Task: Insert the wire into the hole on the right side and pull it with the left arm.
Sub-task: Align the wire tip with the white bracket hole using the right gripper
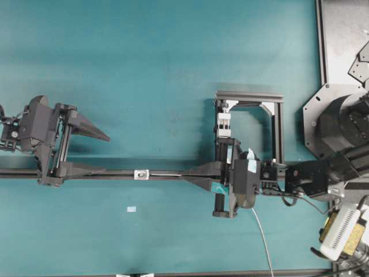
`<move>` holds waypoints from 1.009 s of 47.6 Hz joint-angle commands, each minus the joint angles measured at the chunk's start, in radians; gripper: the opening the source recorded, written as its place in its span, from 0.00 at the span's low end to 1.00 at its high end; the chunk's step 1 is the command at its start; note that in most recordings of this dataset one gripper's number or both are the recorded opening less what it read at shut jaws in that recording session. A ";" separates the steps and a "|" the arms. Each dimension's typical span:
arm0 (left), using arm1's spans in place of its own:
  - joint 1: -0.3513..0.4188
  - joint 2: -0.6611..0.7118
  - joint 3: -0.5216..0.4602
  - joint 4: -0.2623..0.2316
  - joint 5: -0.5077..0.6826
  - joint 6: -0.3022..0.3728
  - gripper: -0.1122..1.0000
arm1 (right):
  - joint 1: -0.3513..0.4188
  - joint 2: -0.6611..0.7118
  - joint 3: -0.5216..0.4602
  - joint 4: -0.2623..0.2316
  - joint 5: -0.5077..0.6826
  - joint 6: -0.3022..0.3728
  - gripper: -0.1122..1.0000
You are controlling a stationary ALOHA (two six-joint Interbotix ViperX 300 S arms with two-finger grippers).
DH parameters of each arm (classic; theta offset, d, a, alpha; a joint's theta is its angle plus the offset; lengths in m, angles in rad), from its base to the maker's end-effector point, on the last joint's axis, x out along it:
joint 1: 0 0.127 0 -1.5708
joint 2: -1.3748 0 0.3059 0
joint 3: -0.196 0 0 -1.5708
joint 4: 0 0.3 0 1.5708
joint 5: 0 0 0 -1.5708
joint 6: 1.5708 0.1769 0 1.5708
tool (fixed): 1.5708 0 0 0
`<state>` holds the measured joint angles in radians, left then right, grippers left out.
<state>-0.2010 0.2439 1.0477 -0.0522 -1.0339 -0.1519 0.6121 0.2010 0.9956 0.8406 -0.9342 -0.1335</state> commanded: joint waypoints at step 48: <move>-0.035 -0.017 -0.025 0.000 0.020 -0.026 0.47 | 0.002 0.011 -0.032 0.002 -0.037 -0.006 0.11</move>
<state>-0.2270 0.2439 1.0370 -0.0522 -1.0155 -0.1749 0.6121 0.2209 0.9741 0.8406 -0.9541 -0.1396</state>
